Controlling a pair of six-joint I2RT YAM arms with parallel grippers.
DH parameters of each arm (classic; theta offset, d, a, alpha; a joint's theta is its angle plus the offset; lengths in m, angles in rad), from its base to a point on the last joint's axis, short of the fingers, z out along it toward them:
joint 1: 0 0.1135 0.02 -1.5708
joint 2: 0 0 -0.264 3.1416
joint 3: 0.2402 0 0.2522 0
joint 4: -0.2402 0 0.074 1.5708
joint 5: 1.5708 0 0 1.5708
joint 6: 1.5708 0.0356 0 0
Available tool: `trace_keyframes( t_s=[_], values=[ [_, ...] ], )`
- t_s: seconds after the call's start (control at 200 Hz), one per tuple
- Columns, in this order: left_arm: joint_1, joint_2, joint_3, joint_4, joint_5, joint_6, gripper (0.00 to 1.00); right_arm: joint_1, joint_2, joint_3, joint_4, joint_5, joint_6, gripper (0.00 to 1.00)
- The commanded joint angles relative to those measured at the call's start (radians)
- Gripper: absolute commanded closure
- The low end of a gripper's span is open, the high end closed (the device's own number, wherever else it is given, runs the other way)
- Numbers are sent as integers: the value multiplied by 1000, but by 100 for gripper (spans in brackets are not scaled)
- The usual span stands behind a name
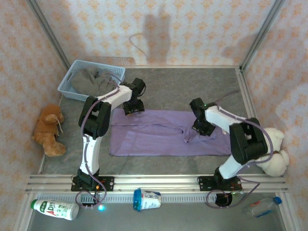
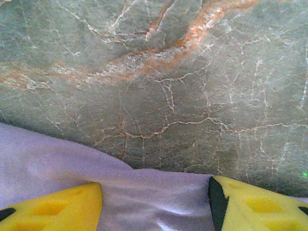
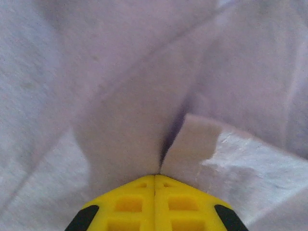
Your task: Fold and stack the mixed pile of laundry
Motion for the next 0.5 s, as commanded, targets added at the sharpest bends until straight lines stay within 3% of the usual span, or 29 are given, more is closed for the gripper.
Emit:
trace_keyframes(
  t_s=[0.0, 0.245, 0.295, 0.36, 0.495],
  values=[
    [22, 36, -15, 1, -4, 18, 39, 0, -124, -57, -98, -16, 31, 100],
    [28, 24, 4, -3, 10, 23, 39, 1, -372, -150, -266, -30, 108, 97],
    [28, 23, 14, -8, 17, 25, 39, 1, -403, -144, -264, -12, 110, 87],
    [28, 25, 29, -13, 29, 26, 39, -2, -394, -112, -238, 23, 107, 63],
    [26, 14, 45, -15, 57, 37, 39, -3, -250, 9, -181, 41, 73, 45]
  ],
)
